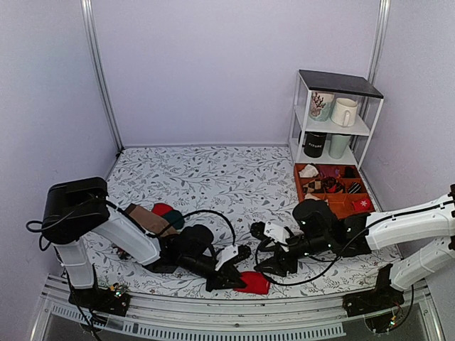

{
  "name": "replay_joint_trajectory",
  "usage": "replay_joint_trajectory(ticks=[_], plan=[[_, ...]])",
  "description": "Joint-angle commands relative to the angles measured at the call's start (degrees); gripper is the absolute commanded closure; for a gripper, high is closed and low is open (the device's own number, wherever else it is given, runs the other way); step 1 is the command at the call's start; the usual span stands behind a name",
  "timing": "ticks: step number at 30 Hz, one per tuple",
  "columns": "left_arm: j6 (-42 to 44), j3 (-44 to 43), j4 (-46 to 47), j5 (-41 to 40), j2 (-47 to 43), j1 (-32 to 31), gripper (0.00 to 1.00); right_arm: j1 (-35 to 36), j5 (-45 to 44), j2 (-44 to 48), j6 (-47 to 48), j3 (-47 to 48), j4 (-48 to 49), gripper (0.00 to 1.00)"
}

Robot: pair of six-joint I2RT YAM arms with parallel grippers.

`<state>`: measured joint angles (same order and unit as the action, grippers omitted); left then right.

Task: Roll the socks
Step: Roll a pair of socks at the center of the board.

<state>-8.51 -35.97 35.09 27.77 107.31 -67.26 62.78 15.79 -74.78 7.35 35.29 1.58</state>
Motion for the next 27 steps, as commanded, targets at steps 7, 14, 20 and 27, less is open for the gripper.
replay_joint_trajectory(ticks=[7, 14, 20, 27], plan=[[-1.32, 1.34, -18.91, 2.98, 7.67, 1.6, 1.0, -0.05, -0.99, -2.31, -21.47, 3.66, -9.62, 0.31], [-1.4, 0.71, -20.36, 3.48, 9.25, 2.08, 1.0, -0.04, 0.85, -2.53, -26.18, 2.19, -10.65, 0.26], [-1.33, 0.19, -20.68, 3.08, 10.15, 2.07, 1.0, -0.03, 2.94, -3.38, -33.19, -1.29, -6.53, 0.25], [-1.16, 0.28, -20.66, 2.71, 10.37, 2.08, 1.0, 0.58, 5.21, -7.36, -33.16, -1.81, -5.24, 0.18]])
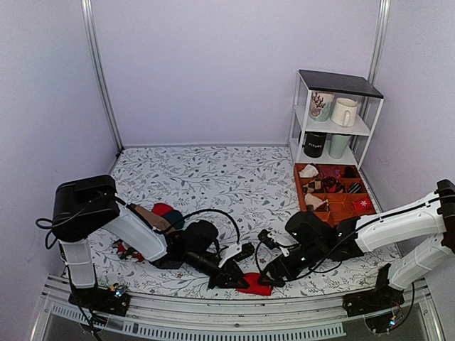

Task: Roll the socks
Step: Roll a pair of socks at the center of the board, then pick up the pair of socks from the center of the board.

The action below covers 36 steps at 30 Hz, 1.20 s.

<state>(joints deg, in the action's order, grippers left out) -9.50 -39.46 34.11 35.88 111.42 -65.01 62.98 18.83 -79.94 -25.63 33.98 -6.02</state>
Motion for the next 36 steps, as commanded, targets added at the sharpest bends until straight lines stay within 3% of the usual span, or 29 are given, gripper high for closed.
replay_joint_trajectory(ticks=[1, 6, 15, 31, 33, 36], plan=[[-0.17, 3.78, -19.61, -5.46, 6.3, -0.2, 1.0, 0.39, 2.47, -2.32, 0.45, -0.71, 3.06, 0.14], [-0.26, 4.2, -18.97, -5.64, 6.43, -0.13, 1.0, 0.38, 2.97, -3.98, 3.18, -0.28, 3.9, 0.08], [0.09, 4.14, -18.98, -6.17, 6.51, -0.17, 1.0, 2.18, 5.73, -8.95, 1.92, -0.78, 5.11, 0.1], [0.45, 3.86, -19.06, -6.8, 7.51, -0.1, 1.0, 4.77, 10.41, -12.83, -1.95, -2.0, 7.22, 0.46], [0.49, 3.87, -19.12, -7.15, 7.42, -0.06, 1.0, 4.87, 10.43, -13.73, -2.1, -2.16, 7.84, 0.55], [0.45, 3.78, -19.3, -7.89, 7.34, 0.04, 1.0, 4.9, 10.57, -15.24, -2.4, -2.34, 8.75, 0.78]])
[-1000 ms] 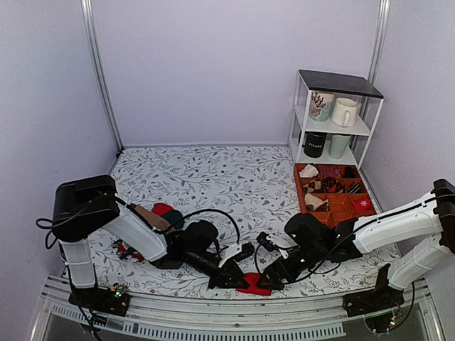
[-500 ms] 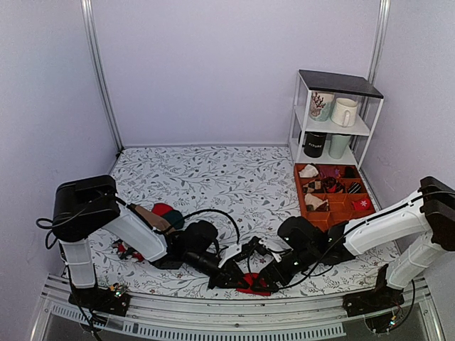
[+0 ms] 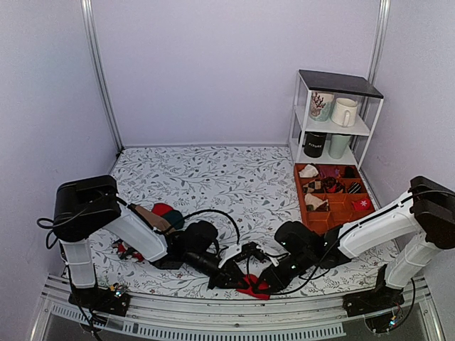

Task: Roll the socks
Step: Pick up the pair of socks from the center of the board, then move the storage box to the center of the board.

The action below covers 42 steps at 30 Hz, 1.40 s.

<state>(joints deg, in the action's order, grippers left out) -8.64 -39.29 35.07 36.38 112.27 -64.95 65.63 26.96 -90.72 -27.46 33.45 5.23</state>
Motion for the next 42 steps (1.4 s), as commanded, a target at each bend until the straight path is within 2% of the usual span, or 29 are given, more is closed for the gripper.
replay_joint_trajectory(ticks=[1, 3, 4, 5, 11, 12, 13, 14, 15, 20, 24, 29, 36, 42], plan=[[-0.41, 3.56, -20.38, -8.76, 6.41, -0.04, 1.0, 2.25, 2.31, -5.02, -0.61, -1.8, -2.39, 0.83], [-0.41, 3.45, -20.4, -9.59, 6.03, 0.12, 1.0, 2.23, 1.7, -5.77, -1.04, -1.83, -2.09, 0.97], [-0.39, 3.35, -20.44, -10.1, 5.68, 0.23, 1.0, 2.24, 1.32, -5.98, -1.18, -1.75, -2.0, 1.0], [-0.32, 3.27, -20.34, -10.48, 5.21, 0.44, 0.99, 2.23, 0.39, -6.04, -1.46, -1.75, -2.11, 1.0], [1.47, 3.56, -22.52, -15.11, -4.27, 1.24, 0.72, 1.19, -4.31, -1.86, -2.34, -0.94, -4.22, 1.0], [1.97, 3.79, -23.26, -15.65, -7.03, 1.49, 0.64, 0.36, -4.96, -0.59, -2.12, -0.7, -4.98, 1.0], [2.31, 3.98, -24.0, -16.58, -9.06, 1.66, 0.44, -0.74, -5.39, 0.97, -1.95, -0.55, -5.82, 1.0], [2.52, 4.23, -24.74, -17.31, -11.2, 1.98, 0.13, -2.03, -5.92, 2.76, -1.42, -0.41, -6.94, 1.0], [2.77, 4.42, -25.46, -17.7, -13.06, 2.29, 0.02, -3.59, -6.37, 4.51, -1.07, -0.03, -8.22, 1.0], [3.8, 5.01, -28.99, -20.65, -22.37, 4.08, 0.01, -12.32, -8.84, 13.55, 2.76, 4.12, -17.15, 1.0], [4.83, 4.49, -31.83, -23.67, -28.58, 5.25, 0.0, -19.99, -15.29, 19.42, 5.79, 10.29, -26.09, 1.0], [4.79, 4.93, -31.76, -28.49, -34.29, 7.26, 0.01, -31.1, -19.92, 21.99, 9.31, 15.13, -31.62, 1.0], [3.04, 8.77, -27.63, -29.48, -42.02, 11.64, 0.01, -44.53, -25.49, 25.94, 8.83, 10.63, -31.84, 1.0], [3.4, 10.75, -25.69, -26.65, -43.0, 13.59, 0.0, -53.11, -27.53, 27.4, 8.99, 6.33, -30.28, 1.0]])
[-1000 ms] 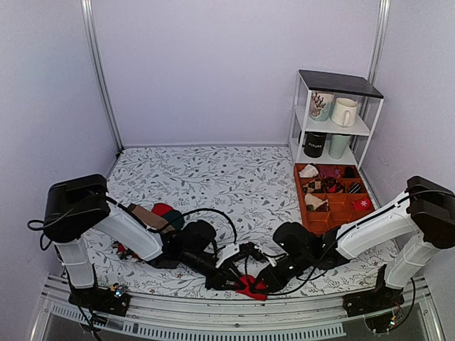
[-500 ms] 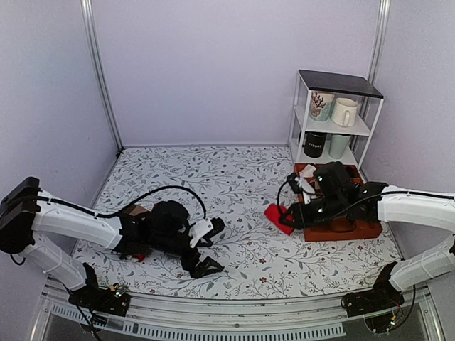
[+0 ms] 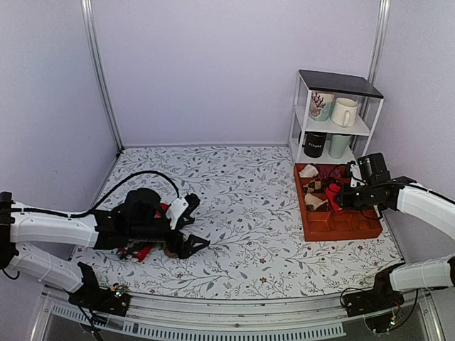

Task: Roll the socks
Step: Move the storage box to the center of the board.

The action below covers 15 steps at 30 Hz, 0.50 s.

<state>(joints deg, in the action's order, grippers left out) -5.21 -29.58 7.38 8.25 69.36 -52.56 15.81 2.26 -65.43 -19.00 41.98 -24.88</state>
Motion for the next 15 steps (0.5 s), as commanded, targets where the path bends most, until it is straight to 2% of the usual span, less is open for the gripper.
replay_joint_trajectory(ticks=[1, 4, 15], plan=[[0.06, 1.22, 2.17, 1.91, 0.12, 1.21, 0.01, -3.75, -3.18, 2.22, 0.35, -2.64, 0.18, 1.0], [-0.03, 1.73, 2.5, 2.8, 0.98, 1.22, 0.01, -4.17, -3.73, 1.87, -1.1, -3.36, 0.46, 1.0], [-0.48, 3.65, 5.15, 3.82, 2.79, 1.3, 0.01, -3.85, 11.53, 2.04, 6.2, -7.22, 7.56, 1.0]])
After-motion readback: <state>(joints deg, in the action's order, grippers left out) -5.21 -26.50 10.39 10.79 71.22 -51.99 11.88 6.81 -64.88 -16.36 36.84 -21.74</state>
